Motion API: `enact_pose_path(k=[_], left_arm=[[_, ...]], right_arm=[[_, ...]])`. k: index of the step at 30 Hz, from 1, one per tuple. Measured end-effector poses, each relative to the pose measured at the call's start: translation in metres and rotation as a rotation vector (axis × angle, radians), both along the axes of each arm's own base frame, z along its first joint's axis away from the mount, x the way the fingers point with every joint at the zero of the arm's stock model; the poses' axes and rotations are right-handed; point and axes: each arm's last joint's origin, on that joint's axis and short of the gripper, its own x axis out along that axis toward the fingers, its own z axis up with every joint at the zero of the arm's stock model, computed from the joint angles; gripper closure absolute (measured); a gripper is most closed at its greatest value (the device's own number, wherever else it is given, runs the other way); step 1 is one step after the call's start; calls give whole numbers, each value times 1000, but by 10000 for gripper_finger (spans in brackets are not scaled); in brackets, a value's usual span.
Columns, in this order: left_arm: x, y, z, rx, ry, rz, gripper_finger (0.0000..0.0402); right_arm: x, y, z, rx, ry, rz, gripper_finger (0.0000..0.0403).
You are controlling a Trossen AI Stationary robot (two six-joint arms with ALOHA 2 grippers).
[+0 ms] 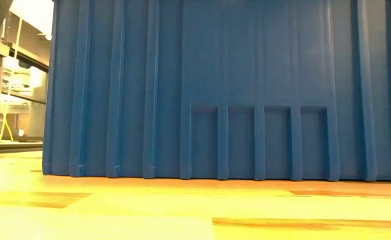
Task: Pick and place slides into bin
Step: Stack the gray slipper on the gray slipper in the blue bin
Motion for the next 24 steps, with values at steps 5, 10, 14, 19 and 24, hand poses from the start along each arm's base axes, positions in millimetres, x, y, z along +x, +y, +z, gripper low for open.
enact_pose_path(k=[5, 10, 14, 19, 24], left_arm=[[0, 0, 0, 1, 0, 3, 357], [0, 0, 0, 1, -1, 14, 358], [0, 0, 0, 2, -3, 26, 359], [-1, 0, 1, 5, -5, 46, 362], [-1, 2, 2, 26, -3, 85, 362]], right_arm=[[0, 0, 0, 0, -1, 1, 400], [1, 0, 1, 1, -17, 3, 381], [2, 0, 3, 1, -38, 8, 342], [6, 8, 7, -8, -29, 29, 283], [9, 20, 12, -22, -42, 50, 242]])
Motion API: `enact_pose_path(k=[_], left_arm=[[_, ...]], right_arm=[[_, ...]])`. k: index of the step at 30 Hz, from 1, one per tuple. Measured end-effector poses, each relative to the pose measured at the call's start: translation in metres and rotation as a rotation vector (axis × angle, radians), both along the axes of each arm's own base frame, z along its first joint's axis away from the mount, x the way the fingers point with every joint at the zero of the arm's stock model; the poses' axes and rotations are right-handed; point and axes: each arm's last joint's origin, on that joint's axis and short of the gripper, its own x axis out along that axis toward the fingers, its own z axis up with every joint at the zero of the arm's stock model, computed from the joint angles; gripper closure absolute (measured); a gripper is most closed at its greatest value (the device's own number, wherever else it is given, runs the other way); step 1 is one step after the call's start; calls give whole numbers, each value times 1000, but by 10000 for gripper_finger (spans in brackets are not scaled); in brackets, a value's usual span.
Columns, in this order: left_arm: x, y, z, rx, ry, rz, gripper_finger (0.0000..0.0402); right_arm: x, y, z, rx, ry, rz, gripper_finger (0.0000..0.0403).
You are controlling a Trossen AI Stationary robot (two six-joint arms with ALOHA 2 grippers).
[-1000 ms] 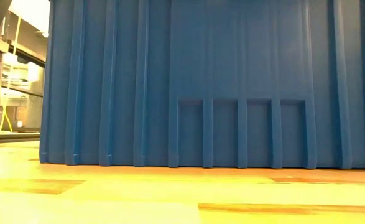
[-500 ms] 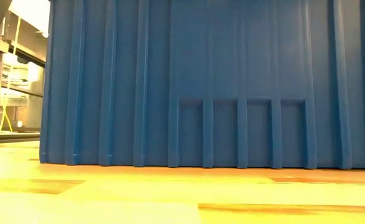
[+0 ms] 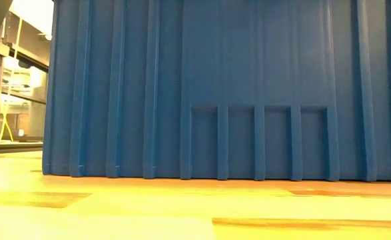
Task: Pick and place slides into bin
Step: Stack the gray slipper on the gray slipper in the blue bin
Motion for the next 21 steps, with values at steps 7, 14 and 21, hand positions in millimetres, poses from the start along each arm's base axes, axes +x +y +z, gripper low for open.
enact_pose_path(k=[7, 14, 21], left_arm=[[-3, 7, 1, 61, 18, 95, 363], [-17, 13, -4, 56, 147, 71, 363], [-47, 9, -10, -144, 283, -218, 363]], right_arm=[[4, 25, 7, -1, -20, 85, 226], [-37, 62, 35, 7, -11, 326, 242], [-111, 66, 66, 125, -250, 839, 256]])
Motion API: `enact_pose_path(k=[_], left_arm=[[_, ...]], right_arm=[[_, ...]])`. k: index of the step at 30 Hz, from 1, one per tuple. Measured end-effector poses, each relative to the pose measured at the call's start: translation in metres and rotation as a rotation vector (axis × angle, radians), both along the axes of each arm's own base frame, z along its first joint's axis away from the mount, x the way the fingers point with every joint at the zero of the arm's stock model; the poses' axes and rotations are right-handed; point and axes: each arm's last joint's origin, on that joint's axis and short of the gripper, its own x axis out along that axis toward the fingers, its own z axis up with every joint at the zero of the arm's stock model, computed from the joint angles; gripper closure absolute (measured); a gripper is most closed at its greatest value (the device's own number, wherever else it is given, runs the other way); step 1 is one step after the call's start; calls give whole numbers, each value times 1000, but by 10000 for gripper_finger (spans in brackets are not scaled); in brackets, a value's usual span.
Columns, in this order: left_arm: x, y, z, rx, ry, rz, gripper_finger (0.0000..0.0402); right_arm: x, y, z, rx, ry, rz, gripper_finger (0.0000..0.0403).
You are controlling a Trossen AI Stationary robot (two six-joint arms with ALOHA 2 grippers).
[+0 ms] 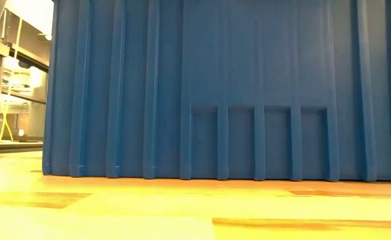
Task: Pick and place slides into bin
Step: Stack the gray slipper on the gray slipper in the blue bin
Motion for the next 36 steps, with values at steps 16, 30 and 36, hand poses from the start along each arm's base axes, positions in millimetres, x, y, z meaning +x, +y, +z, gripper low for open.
enact_pose_path(k=[16, 30, 36], left_arm=[[-3, -12, -35, -449, 234, -322, 364], [55, -9, -99, -630, 388, -513, 364], [74, -13, -124, -666, 437, -587, 364]], right_arm=[[-63, -8, -4, 154, 6, 267, 265], [-75, -11, -14, 224, 66, 304, 265], [-87, -17, -11, 237, 37, 314, 265]])
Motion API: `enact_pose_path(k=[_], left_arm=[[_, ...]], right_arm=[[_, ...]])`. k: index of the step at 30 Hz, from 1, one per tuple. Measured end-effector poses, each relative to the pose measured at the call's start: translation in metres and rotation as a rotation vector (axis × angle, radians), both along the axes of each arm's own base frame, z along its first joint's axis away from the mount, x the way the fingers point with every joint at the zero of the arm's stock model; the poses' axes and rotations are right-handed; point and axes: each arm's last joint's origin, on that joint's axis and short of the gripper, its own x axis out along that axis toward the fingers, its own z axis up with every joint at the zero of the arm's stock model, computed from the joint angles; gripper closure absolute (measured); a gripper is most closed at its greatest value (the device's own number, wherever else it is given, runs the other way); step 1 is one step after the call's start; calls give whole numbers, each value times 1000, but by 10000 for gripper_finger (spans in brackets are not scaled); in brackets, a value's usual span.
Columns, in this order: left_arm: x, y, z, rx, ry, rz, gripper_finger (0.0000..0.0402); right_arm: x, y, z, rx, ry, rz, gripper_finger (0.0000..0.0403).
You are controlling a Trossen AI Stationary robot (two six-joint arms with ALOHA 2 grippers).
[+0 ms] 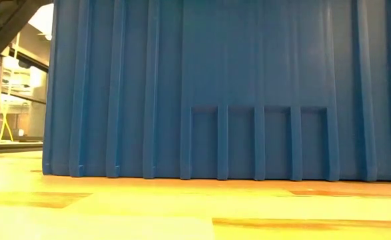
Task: Pick and place slides into bin
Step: Stack the gray slipper on the gray slipper in the blue bin
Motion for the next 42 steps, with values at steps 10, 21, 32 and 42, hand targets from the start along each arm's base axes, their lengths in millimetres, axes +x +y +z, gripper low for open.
enact_pose_path(k=[10, 21, 32, 42], left_arm=[[27, 8, -45, -44, 49, -64, 365], [36, 10, -51, -45, -47, -129, 365], [55, 16, -85, -80, -6, -115, 365], [64, 20, -101, -77, 25, -82, 365]], right_arm=[[-7, -4, 1, -4, -16, -29, 265], [-7, -4, 1, -4, -16, -31, 265], [-6, -4, 1, -5, -15, -46, 265], [1, 0, 0, -17, 2, -45, 265]])
